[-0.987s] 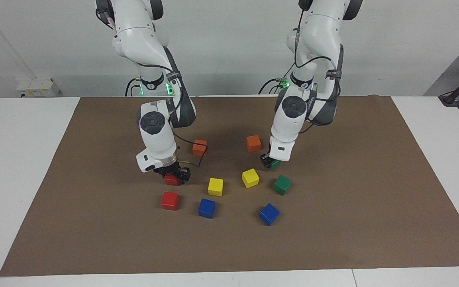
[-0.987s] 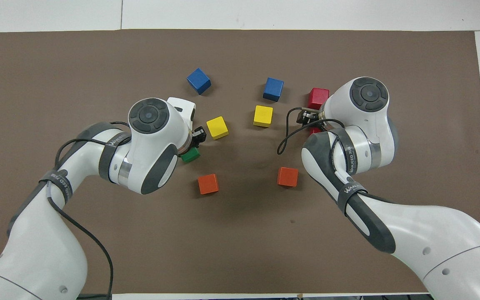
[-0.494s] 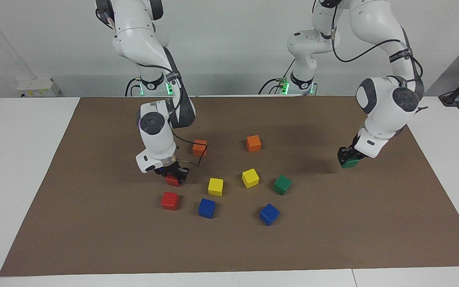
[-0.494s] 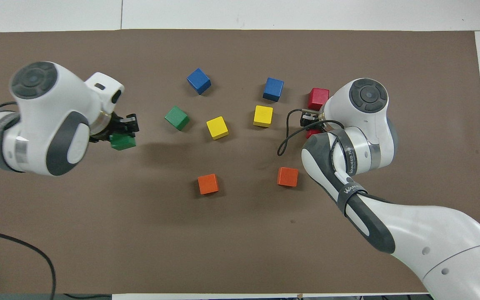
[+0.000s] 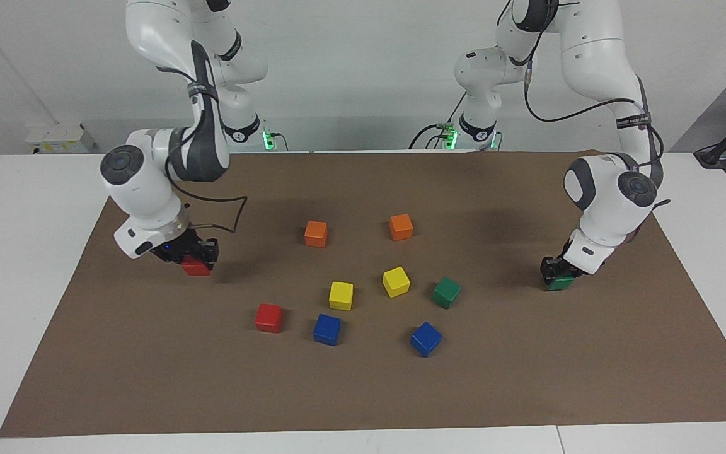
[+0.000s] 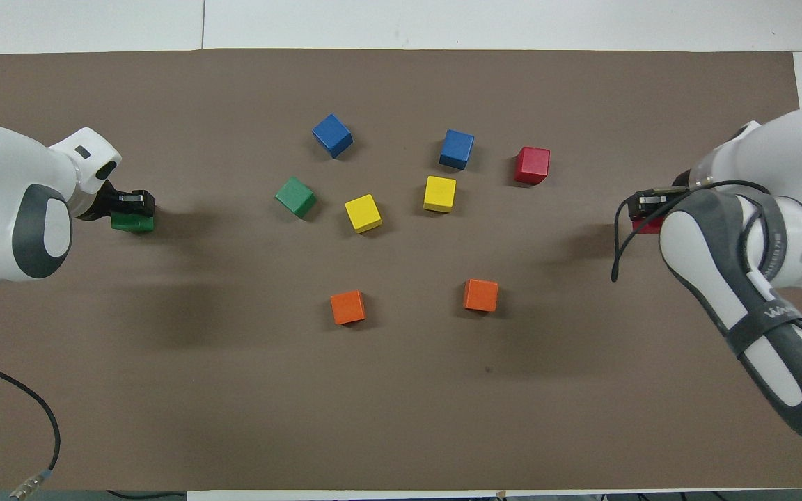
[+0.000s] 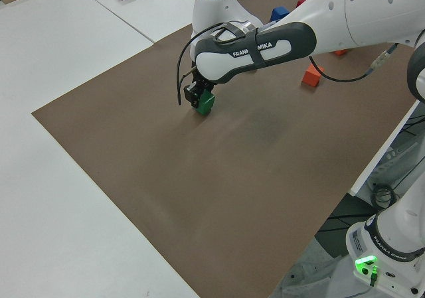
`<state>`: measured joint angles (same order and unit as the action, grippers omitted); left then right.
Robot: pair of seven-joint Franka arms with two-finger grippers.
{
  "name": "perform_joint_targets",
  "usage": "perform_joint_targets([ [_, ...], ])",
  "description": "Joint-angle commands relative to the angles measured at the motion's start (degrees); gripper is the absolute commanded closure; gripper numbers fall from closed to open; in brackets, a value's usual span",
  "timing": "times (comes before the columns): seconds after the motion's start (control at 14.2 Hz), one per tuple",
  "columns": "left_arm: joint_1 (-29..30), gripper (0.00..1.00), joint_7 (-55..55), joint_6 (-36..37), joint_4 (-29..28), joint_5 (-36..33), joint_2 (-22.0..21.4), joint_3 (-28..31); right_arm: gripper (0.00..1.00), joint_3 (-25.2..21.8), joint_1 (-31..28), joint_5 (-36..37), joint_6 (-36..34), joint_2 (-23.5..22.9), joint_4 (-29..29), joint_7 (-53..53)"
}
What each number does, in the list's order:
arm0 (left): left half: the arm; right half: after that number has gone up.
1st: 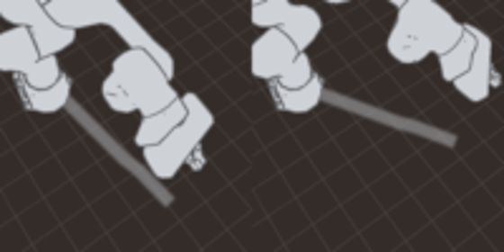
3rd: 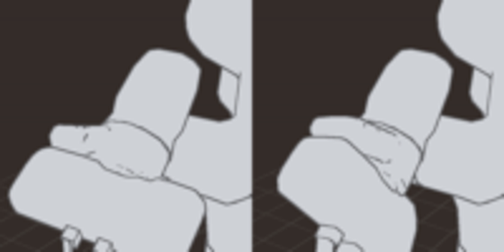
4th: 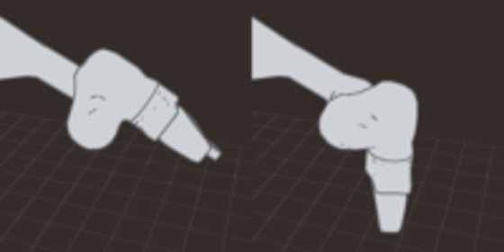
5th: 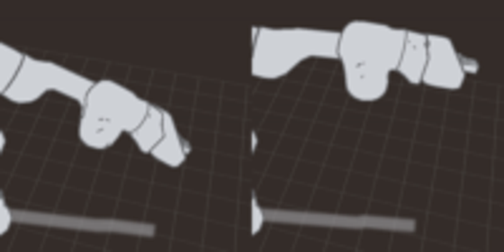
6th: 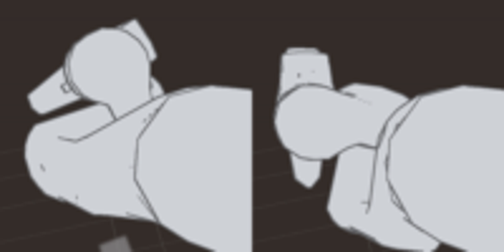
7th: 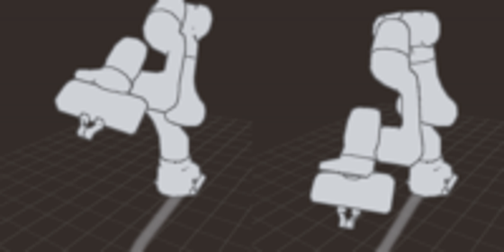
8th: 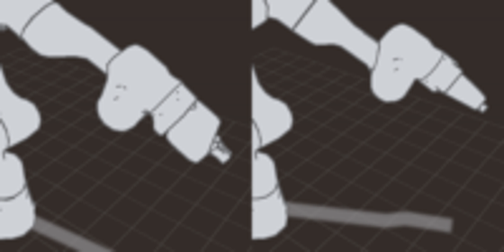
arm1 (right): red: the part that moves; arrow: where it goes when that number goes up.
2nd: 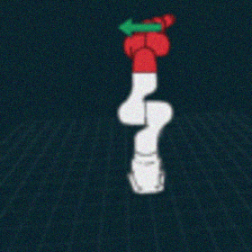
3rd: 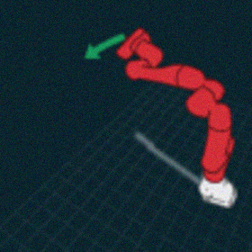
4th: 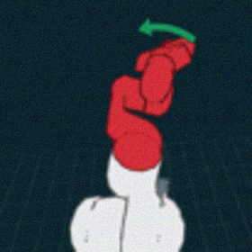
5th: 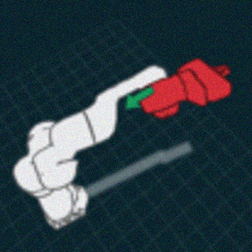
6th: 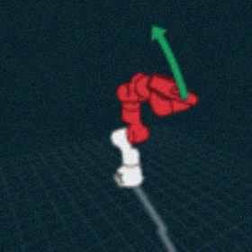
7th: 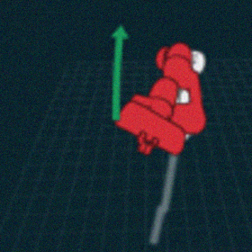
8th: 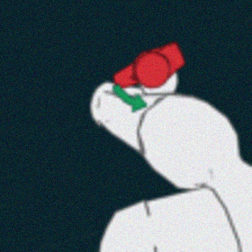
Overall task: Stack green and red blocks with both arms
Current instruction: 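Place green outward with the left gripper while the right gripper places red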
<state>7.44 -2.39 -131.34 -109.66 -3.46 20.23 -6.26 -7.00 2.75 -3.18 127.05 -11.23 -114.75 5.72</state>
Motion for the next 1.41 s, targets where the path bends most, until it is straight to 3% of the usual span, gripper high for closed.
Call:
perform_joint_targets([
  [0.0,1.5,1.0,-2.5,-1.0,0.2,-1.5,0.6,-0.5,1.0,0.8,-2.5,-0.6,9.7,1.7,-8.0,4.8],
  [0.07,1.5,1.0,-2.3,-1.3,0.1,-1.2,0.6,-0.5,1.0,0.8,-3.2,-0.6,10.1,1.0,-7.9,4.9],
  [0.14,1.5,0.4,-1.3,-1.8,-0.1,-1.1,0.6,-0.5,1.0,0.8,-4.1,-0.5,10.8,-0.4,-7.9,5.1],
  [0.21,1.6,0.0,0.8,-1.7,0.3,-1.1,0.6,-0.6,1.0,0.8,-4.2,-0.2,10.9,-1.5,-7.5,5.2],
  [0.28,1.4,0.0,2.5,-0.4,2.6,-0.9,0.8,-0.5,1.0,0.8,-4.2,0.1,11.4,-2.1,-7.2,5.2],
  [0.42,0.6,0.0,5.1,10.8,14.2,0.7,4.0,-0.6,1.0,0.8,-4.3,0.2,11.6,-3.0,-6.8,5.3],
  [0.56,-5.7,0.0,22.6,20.7,23.2,2.1,6.4,-0.5,1.0,0.8,-4.5,0.2,12.3,-3.4,-6.8,5.3],
  [0.63,-10.0,0.0,32.6,20.6,23.3,1.7,6.4,-0.5,1.0,0.8,-4.7,0.1,13.0,-3.6,-6.8,5.2],
  [0.71,-13.1,0.0,40.9,18.9,23.3,1.8,6.5,-0.5,0.2,0.8,-4.9,0.1,13.0,-3.7,-6.8,5.1],
  [0.78,-15.5,0.0,49.4,17.2,23.3,1.9,6.7,-0.5,0.0,0.8,-4.9,0.1,13.0,-3.7,-6.6,5.1],
  [0.92,-19.2,0.0,60.4,12.4,22.3,0.2,8.4,-0.2,0.0,0.7,-3.9,0.2,10.4,-3.3,-4.6,4.8],
  [0.99,-19.6,0.0,61.4,10.0,19.0,-1.4,8.2,-0.2,0.0,0.6,-3.4,0.5,5.1,-2.8,-1.5,4.6],
  [1.13,-21.3,0.0,63.4,7.4,17.2,-1.5,8.1,-0.2,0.0,0.8,-1.9,3.3,-8.7,-4.0,10.9,0.7],
  [1.2,-21.5,0.0,64.3,6.8,17.0,-1.6,8.2,-0.2,0.0,0.8,0.3,4.7,-11.9,-5.8,15.7,-3.8],
  [1.34,-22.3,0.0,65.5,6.7,17.0,-1.6,8.4,-0.2,0.0,0.8,5.1,4.9,-12.4,-7.3,18.9,-12.4],
])
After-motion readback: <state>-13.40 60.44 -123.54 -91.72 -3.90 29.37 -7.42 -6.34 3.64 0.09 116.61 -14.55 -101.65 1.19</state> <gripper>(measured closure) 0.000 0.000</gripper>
